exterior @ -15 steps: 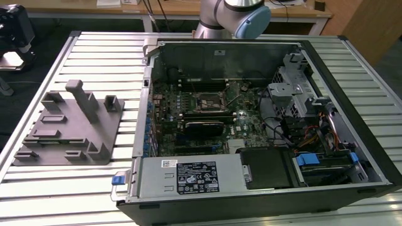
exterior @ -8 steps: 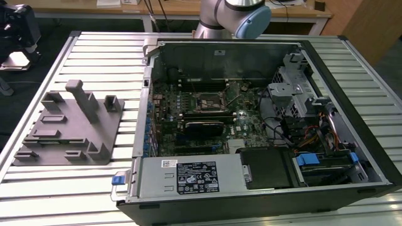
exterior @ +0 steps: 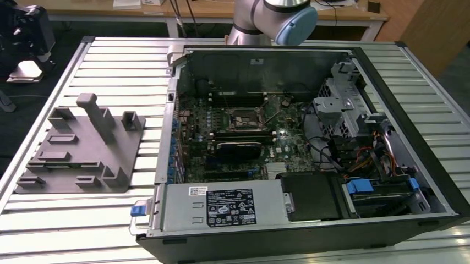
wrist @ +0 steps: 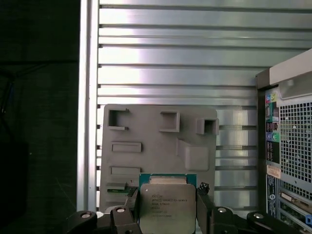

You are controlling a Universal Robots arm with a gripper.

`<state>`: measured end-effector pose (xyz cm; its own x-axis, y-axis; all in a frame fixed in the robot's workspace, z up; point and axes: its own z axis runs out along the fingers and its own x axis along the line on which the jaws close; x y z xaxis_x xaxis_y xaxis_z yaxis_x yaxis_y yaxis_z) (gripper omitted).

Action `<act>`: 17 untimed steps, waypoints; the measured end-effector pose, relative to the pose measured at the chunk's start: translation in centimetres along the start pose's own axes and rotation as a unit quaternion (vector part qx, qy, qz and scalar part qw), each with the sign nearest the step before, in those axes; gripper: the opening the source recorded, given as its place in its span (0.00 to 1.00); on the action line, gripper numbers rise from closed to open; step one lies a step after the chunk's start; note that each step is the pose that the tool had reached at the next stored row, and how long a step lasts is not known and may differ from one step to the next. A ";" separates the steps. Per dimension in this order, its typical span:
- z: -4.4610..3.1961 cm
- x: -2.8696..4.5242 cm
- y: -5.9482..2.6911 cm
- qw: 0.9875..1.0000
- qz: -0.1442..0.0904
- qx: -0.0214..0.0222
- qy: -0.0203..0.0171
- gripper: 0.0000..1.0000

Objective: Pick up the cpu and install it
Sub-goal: 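Pick up the cpu and move it towards the insertion slot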

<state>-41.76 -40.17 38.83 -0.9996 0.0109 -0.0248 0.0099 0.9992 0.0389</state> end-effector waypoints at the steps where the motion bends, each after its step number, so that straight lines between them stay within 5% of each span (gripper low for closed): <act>1: 0.00 -0.15 0.00 1.000 0.000 0.000 0.000 0.55; 17: 0.07 -2.92 0.03 1.000 0.000 0.000 0.000 0.55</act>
<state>-38.85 -40.17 38.83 -0.9996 0.0109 -0.0248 0.0099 0.9992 0.0389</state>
